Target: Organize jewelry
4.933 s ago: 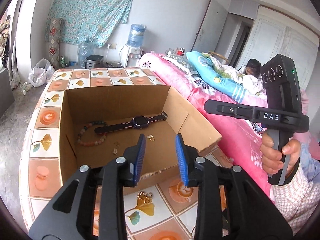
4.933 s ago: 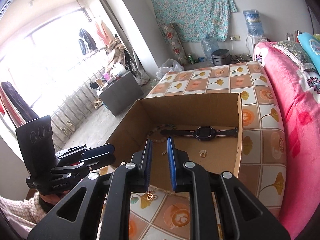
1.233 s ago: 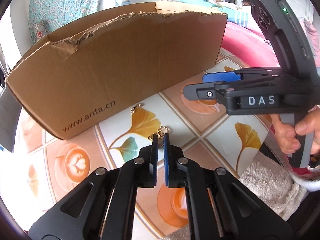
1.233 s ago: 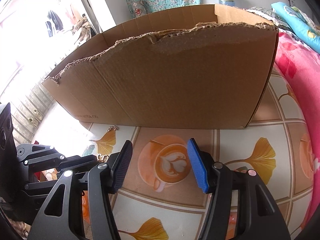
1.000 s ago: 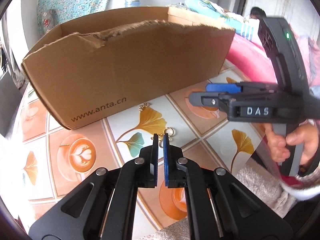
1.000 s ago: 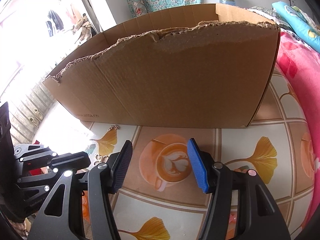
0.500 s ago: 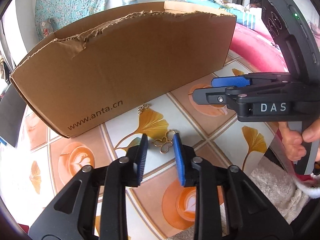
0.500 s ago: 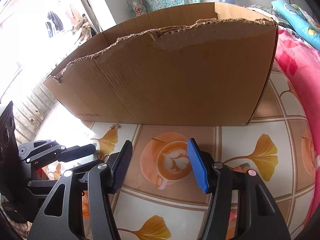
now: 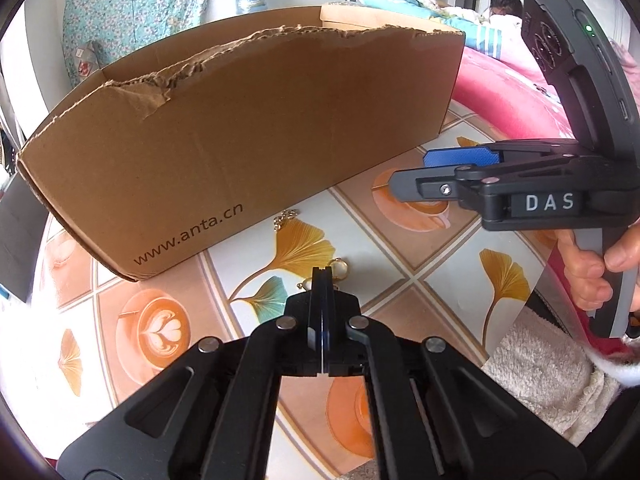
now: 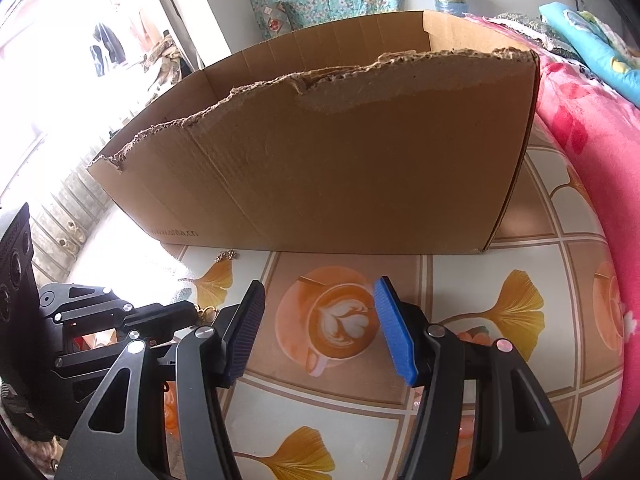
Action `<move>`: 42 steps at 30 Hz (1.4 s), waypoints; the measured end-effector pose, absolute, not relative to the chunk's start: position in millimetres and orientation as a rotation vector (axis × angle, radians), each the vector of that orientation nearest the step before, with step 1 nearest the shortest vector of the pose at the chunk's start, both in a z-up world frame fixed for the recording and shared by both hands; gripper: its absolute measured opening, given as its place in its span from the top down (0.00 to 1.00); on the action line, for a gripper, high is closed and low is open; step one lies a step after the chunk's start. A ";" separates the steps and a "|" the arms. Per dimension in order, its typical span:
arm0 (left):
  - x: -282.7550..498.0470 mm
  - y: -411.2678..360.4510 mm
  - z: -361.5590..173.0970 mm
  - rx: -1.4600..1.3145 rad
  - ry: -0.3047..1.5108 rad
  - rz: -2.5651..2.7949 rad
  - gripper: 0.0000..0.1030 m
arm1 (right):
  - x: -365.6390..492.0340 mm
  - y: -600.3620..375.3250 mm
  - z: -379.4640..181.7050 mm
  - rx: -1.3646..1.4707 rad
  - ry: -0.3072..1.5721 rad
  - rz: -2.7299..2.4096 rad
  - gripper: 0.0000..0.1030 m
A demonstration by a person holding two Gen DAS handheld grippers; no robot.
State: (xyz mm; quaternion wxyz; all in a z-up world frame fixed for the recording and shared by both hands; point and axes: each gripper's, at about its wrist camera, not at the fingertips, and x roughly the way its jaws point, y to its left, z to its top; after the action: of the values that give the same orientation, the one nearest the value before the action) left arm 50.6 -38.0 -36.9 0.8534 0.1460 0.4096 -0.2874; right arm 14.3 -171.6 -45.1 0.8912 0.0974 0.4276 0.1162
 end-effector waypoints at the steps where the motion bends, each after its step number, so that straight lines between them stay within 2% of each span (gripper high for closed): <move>1: 50.9 -36.3 -37.3 0.305 0.860 -0.601 1.00 | 13.3 -171.6 -43.8 0.200 0.885 0.242 0.45; 13: 49.1 -15.3 -25.2 0.259 0.827 -0.537 1.00 | 7.2 -156.5 -34.2 0.144 0.875 0.312 0.45; 15: 46.7 -12.0 -22.4 0.232 0.823 -0.533 0.89 | 7.8 -153.3 -33.0 0.136 0.879 0.325 0.45; 16: 45.8 -11.8 -23.3 0.222 0.827 -0.525 0.76 | 7.3 -152.3 -32.7 0.133 0.882 0.331 0.45; 17: 45.4 -12.6 -25.4 0.222 0.833 -0.520 0.72 | 8.0 -153.7 -32.6 0.131 0.885 0.337 0.45; 19: 44.5 -14.9 -31.8 0.233 0.851 -0.521 0.72 | 9.4 -154.1 -32.7 0.128 0.892 0.347 0.45; 24: 45.2 -18.6 -37.9 0.264 0.844 -0.499 0.73 | 12.8 -149.8 -33.4 0.127 0.899 0.359 0.45; 27: 44.8 -21.2 -38.4 0.289 0.835 -0.503 0.88 | 12.8 -150.7 -34.0 0.131 0.898 0.360 0.45; 32: 43.6 -19.3 -36.1 0.304 0.839 -0.501 0.89 | 12.9 -153.8 -36.2 0.134 0.903 0.361 0.45; 34: 42.4 -20.5 -35.9 0.310 0.836 -0.502 1.00 | 12.6 -153.7 -36.1 0.128 0.900 0.360 0.45; 42: 41.1 -16.0 -35.2 0.268 0.844 -0.526 1.00 | 10.3 -147.1 -32.0 0.104 0.891 0.367 0.45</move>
State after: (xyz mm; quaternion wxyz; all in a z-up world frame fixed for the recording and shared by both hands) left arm 41.1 -16.0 -35.2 0.8704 0.1283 0.4034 -0.2514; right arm 10.3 -147.1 -32.0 0.8849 0.0498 0.4283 0.1765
